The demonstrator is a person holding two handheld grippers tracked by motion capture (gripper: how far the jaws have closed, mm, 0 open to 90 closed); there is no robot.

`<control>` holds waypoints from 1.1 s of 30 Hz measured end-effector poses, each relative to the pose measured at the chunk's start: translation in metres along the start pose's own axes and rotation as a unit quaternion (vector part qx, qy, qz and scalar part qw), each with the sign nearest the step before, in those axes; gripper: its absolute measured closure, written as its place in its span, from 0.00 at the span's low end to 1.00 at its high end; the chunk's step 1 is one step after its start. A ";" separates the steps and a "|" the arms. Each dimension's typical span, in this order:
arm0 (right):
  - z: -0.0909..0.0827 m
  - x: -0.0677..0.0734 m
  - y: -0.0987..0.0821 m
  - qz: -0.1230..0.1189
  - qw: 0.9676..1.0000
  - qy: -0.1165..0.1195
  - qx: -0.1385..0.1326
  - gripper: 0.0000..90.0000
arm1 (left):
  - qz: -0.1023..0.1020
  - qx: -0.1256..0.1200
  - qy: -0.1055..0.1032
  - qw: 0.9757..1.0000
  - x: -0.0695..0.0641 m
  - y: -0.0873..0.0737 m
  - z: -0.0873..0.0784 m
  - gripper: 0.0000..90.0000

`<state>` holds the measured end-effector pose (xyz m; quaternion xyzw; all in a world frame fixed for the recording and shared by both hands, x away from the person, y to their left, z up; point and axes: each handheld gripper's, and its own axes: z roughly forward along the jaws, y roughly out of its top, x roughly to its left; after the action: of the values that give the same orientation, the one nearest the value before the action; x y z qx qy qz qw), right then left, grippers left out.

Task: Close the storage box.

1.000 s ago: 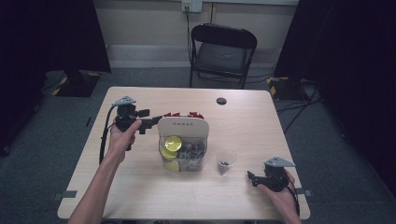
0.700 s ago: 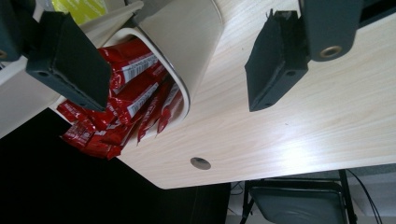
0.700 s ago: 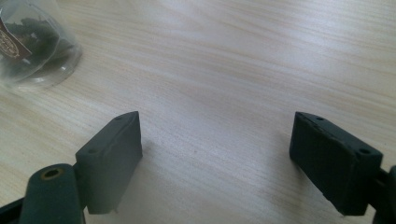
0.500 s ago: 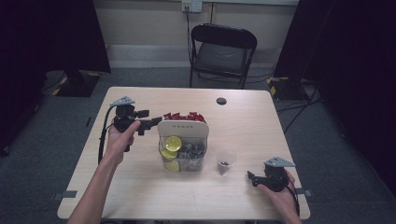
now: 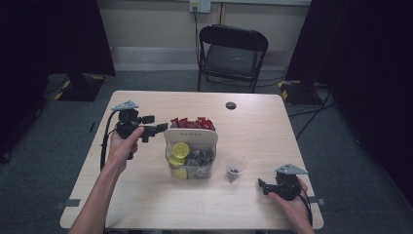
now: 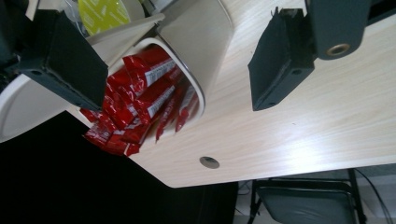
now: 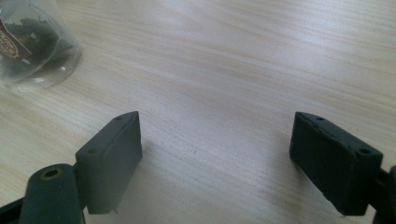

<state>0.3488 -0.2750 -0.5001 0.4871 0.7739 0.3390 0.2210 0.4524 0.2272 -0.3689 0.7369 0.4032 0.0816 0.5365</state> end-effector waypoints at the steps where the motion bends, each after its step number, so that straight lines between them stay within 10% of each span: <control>1: 0.000 0.000 0.000 0.000 1.000 0.000 0.000 0.18 | -0.001 0.000 0.001 1.000 -0.001 -0.001 0.001 0.21; 33: 0.000 0.000 0.000 0.002 1.000 0.000 0.000 0.18 | 0.011 0.040 -0.009 0.999 -0.010 -0.017 0.004 0.20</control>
<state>0.3488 -0.2749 -0.5000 0.4887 0.7731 0.3391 0.2201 0.4397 0.2192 -0.3819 0.7631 0.3930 0.0644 0.5090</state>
